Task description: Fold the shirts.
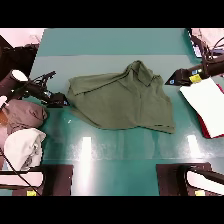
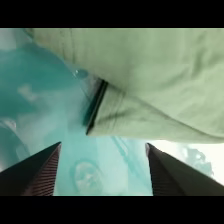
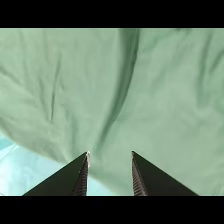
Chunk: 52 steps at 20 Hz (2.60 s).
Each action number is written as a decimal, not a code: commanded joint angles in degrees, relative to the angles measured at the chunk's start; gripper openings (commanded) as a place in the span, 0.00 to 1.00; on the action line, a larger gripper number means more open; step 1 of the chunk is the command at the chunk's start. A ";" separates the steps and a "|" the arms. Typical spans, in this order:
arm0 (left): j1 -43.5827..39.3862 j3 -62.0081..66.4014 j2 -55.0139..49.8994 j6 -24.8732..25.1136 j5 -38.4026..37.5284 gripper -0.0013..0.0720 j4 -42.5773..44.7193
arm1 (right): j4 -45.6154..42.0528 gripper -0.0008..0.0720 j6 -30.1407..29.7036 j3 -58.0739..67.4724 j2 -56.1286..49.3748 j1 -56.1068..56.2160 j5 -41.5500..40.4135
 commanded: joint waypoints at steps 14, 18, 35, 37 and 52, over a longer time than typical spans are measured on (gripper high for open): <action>-5.70 -2.05 -2.47 3.91 0.13 0.51 0.28 | -0.22 0.43 -0.24 -11.26 15.21 -0.90 -5.77; -5.25 -1.16 -2.38 2.89 -3.39 0.05 0.96 | -6.14 0.43 1.49 -11.76 15.17 -4.04 0.72; -5.29 0.61 8.31 -1.64 -3.30 0.05 2.86 | 3.37 0.56 -4.39 -45.40 5.97 -17.09 -12.41; -5.29 0.61 8.31 -1.64 -3.32 0.05 2.89 | 3.28 0.30 -4.42 -45.40 6.10 -15.21 -13.07; -5.29 41.22 31.08 -7.93 6.34 0.05 10.60 | 7.30 0.03 -1.55 8.22 29.81 -15.21 -21.16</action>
